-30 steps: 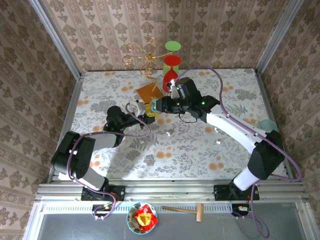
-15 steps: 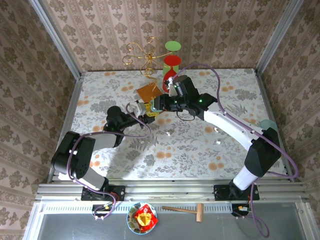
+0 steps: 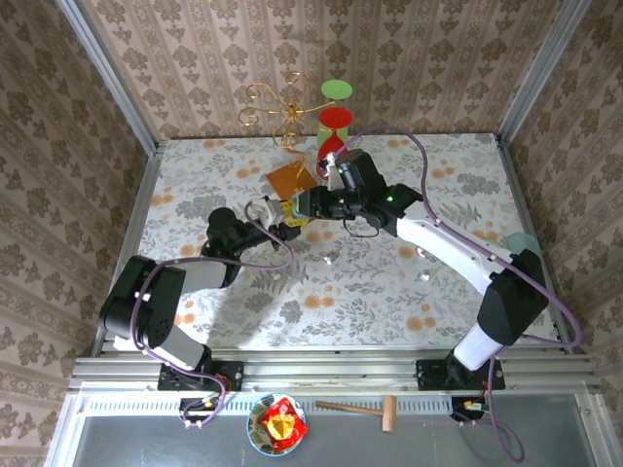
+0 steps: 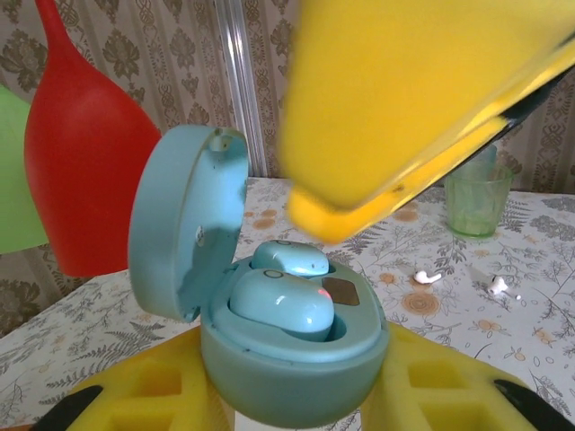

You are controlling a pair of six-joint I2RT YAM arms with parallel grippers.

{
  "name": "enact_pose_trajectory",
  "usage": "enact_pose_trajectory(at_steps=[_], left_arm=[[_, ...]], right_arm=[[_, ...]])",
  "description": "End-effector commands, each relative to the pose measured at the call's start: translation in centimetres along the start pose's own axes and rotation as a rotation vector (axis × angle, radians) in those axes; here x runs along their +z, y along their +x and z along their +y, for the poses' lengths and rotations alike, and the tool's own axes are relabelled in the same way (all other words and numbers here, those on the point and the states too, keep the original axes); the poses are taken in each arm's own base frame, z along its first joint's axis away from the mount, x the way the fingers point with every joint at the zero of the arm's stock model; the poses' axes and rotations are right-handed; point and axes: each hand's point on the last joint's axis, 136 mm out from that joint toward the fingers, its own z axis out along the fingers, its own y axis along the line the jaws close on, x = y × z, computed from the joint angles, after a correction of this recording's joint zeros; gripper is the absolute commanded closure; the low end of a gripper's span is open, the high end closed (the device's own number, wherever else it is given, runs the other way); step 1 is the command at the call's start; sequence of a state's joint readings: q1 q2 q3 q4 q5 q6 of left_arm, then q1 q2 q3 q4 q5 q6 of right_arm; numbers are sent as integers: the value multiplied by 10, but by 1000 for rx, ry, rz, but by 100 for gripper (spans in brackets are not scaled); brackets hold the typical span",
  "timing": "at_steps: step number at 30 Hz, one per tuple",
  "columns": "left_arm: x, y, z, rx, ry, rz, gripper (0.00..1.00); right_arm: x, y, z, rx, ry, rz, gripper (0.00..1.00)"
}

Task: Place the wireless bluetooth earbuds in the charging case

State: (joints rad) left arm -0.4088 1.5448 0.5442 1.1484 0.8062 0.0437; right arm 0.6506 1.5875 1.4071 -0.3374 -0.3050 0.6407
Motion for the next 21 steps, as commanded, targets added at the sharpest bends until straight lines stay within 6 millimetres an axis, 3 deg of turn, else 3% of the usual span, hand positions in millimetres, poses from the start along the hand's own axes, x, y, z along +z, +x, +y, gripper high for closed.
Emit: enact_pose_trajectory(at_steps=[1, 4, 11, 16, 21], left_arm=[[-8, -12, 9, 14, -28, -57, 76], [-8, -12, 7, 7, -16, -60, 76], [-6, -14, -4, 31, 18, -63, 76], [-5, -15, -10, 41, 30, -61, 76], [-6, -19, -14, 49, 31, -57, 76]], right_arm=[[-34, -13, 12, -82, -12, -120, 60], [-51, -15, 0, -86, 38, -172, 57], [-53, -36, -7, -136, 143, -176, 43], [-33, -55, -2, -185, 157, -147, 34], [-7, -58, -5, -211, 166, -83, 33]])
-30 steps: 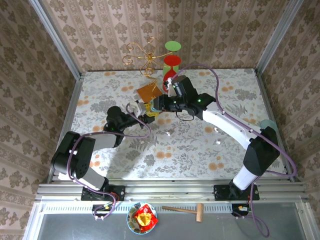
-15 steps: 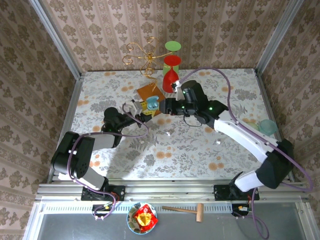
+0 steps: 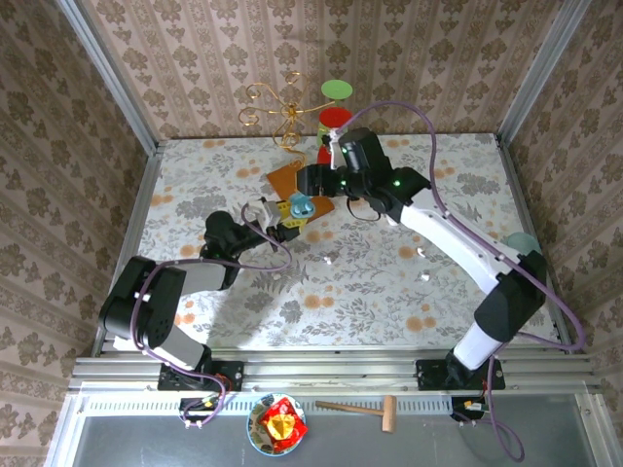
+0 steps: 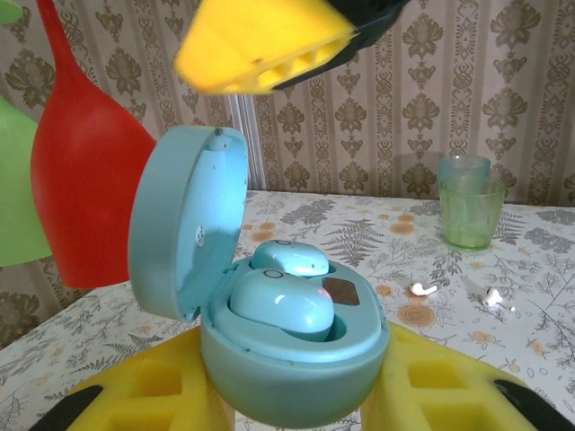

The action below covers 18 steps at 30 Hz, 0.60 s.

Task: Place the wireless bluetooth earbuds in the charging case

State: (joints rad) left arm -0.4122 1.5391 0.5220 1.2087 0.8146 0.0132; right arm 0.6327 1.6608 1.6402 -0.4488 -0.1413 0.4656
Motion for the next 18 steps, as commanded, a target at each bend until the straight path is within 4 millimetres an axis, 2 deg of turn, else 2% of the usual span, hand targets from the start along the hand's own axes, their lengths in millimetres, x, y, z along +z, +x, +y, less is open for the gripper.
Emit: enact_pose_trajectory(at_steps=[1, 6, 12, 18], left_arm=[[-3, -14, -9, 50, 22, -26, 76], [-3, -19, -5, 55, 2, -27, 76], [-1, -22, 0, 58, -15, -32, 76], [1, -30, -2, 60, -2, -55, 76]], right_arm=[[11, 8, -8, -46, 32, 67, 33], [11, 27, -15, -57, 43, 126, 32], [-5, 46, -18, -31, 31, 140, 31], [-20, 40, -5, 146, -145, 63, 28]])
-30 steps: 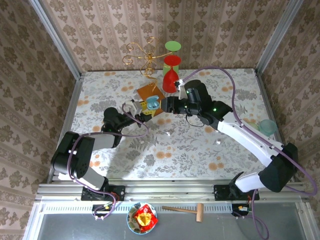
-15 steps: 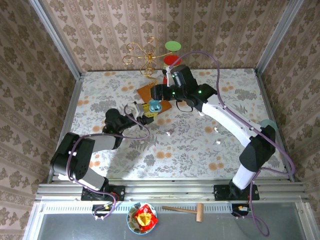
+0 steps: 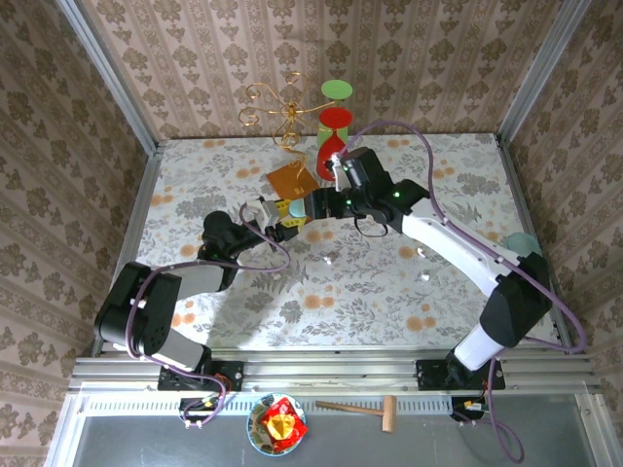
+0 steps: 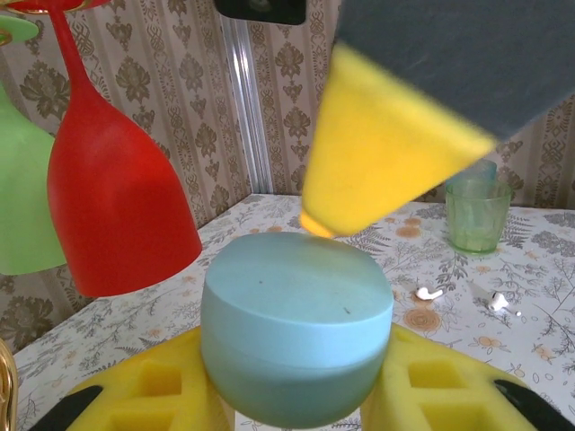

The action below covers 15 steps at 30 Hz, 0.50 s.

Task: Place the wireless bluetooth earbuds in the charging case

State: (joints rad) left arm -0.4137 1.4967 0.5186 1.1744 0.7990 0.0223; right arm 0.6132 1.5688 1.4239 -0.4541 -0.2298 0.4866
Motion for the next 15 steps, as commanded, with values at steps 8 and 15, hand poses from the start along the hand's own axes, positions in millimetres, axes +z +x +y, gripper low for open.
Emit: enact_pose_trajectory(at_steps=[8, 15], left_arm=[[6, -41, -8, 63, 32, -86, 76], [5, -49, -9, 94, 21, -77, 76]], right_arm=[[-18, -22, 37, 398, -547, -69, 30], [-13, -25, 50, 543, -753, -41, 49]])
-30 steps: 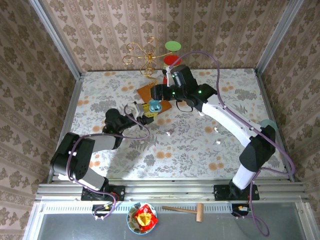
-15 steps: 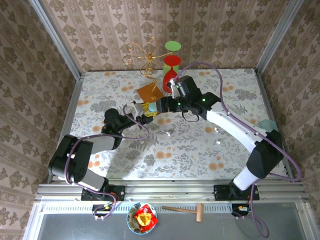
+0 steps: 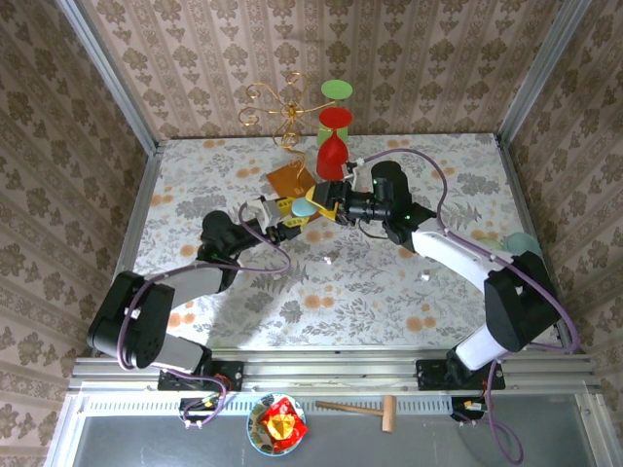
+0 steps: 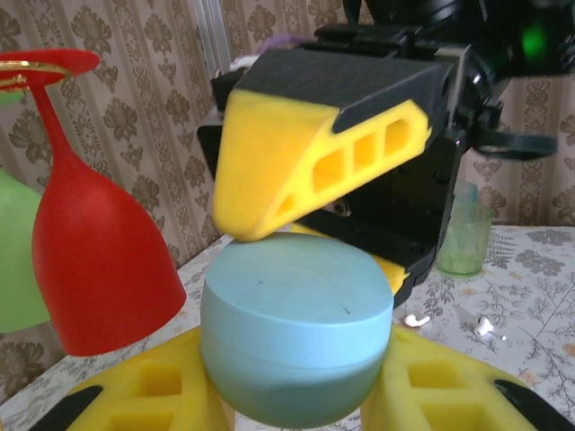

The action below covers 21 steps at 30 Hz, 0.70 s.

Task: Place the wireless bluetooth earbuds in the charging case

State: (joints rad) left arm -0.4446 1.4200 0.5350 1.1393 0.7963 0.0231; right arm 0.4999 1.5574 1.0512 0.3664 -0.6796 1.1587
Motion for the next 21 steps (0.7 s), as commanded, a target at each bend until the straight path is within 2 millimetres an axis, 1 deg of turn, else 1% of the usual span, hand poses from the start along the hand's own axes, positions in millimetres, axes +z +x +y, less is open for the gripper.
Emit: enact_pose_trajectory(at_steps=[1, 4, 8, 9, 10, 13, 14, 21], left_arm=[[3, -20, 3, 59, -5, -27, 76], [2, -18, 5, 59, -21, -16, 76], [3, -13, 8, 53, -37, 1, 76], [3, -13, 9, 48, -44, 3, 75], [3, -11, 12, 40, -54, 8, 76], [3, -11, 16, 30, -76, 7, 75], [3, -12, 19, 27, -91, 5, 75], [3, -12, 25, 25, -125, 6, 75]], right_arm=[[2, 2, 36, 79, -219, 46, 53], [2, 2, 38, 119, -276, 48, 63], [2, 4, 31, 124, -253, 44, 74], [1, 4, 31, 122, -250, 42, 75], [1, 4, 30, 120, -247, 42, 74], [0, 5, 31, 117, -251, 43, 63], [0, 6, 30, 121, -249, 44, 61], [5, 11, 35, 123, -273, 63, 62]])
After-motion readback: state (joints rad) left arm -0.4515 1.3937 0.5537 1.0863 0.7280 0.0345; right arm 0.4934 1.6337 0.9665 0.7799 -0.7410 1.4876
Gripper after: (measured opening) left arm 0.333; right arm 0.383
